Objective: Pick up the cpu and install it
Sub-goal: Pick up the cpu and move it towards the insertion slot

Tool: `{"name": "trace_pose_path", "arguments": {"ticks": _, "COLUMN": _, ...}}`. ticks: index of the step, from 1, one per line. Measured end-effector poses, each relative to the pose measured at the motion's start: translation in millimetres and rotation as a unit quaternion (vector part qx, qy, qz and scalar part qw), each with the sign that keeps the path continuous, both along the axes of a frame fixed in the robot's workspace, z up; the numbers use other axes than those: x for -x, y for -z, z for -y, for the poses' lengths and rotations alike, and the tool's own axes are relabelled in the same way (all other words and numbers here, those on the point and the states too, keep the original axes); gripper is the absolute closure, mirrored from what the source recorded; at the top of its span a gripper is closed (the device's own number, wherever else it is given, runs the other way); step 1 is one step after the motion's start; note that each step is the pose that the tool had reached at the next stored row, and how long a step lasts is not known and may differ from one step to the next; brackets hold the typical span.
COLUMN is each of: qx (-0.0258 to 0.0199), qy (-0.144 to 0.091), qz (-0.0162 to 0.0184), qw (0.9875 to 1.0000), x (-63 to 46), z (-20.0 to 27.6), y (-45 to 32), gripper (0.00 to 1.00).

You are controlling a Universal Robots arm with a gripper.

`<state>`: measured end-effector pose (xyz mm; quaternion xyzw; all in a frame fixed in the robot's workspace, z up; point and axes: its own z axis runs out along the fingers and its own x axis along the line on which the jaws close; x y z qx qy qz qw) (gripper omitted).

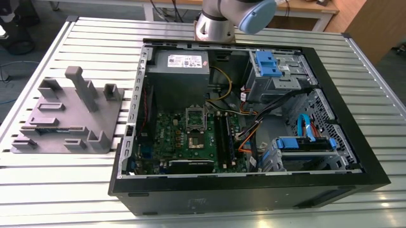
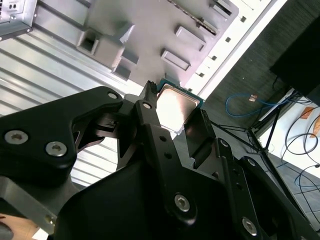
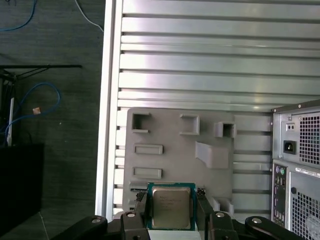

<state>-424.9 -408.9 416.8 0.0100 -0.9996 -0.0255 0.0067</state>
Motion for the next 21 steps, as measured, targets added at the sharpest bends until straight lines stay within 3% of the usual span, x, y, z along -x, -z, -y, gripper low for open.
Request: {"name": "trace_pose_path", "arguments": {"ticks": 21, "qx": 0.0, "qy": 0.0, "qz": -0.0003, "qw": 1.0, "x": -86.0, "z": 0.0, "y": 2.8, "gripper": 0.53}}
